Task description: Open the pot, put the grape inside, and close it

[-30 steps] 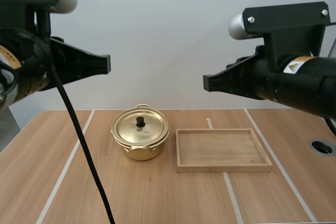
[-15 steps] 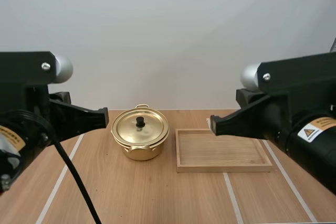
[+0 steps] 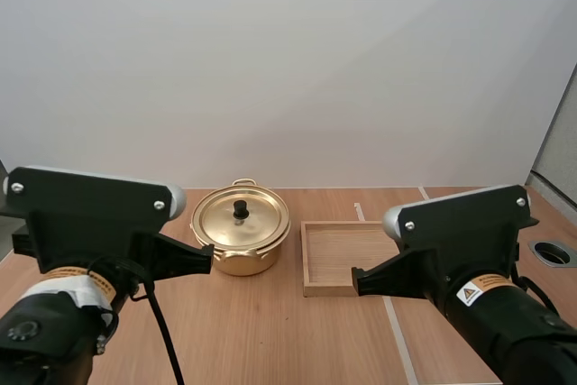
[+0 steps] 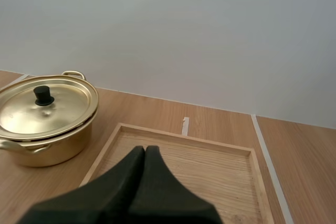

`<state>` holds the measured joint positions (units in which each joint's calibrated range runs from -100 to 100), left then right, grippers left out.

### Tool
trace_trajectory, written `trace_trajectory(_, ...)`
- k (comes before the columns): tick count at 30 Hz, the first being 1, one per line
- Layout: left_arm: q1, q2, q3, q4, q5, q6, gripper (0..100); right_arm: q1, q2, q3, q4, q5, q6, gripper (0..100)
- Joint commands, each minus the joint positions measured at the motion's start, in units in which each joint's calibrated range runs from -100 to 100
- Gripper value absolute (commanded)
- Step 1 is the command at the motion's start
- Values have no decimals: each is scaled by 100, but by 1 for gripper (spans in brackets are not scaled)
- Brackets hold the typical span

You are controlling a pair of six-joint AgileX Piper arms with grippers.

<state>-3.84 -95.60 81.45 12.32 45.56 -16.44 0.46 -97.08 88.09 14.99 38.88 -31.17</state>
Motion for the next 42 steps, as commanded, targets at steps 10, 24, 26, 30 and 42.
trace_trajectory(10, 195, -28, 1452, 36, -2177, 15, 0, -17, -55, 864, -40, -761, -49, 0)
trace_trajectory(24, 195, -28, 1855, -134, -1882, 15, 0, -37, -181, 1191, 186, -757, -18, 0)
trace_trajectory(26, 195, -28, 1855, -123, -1833, 25, 0, -56, -181, 1191, 196, -756, -18, 0)
trace_trajectory(30, 195, -28, 1855, -123, -1833, 25, 0, -85, -181, 1191, 196, -756, -18, 0)
trace_trajectory(42, 195, -28, 1855, -123, -1833, 25, 0, -83, -181, 1191, 222, -756, -18, 0)
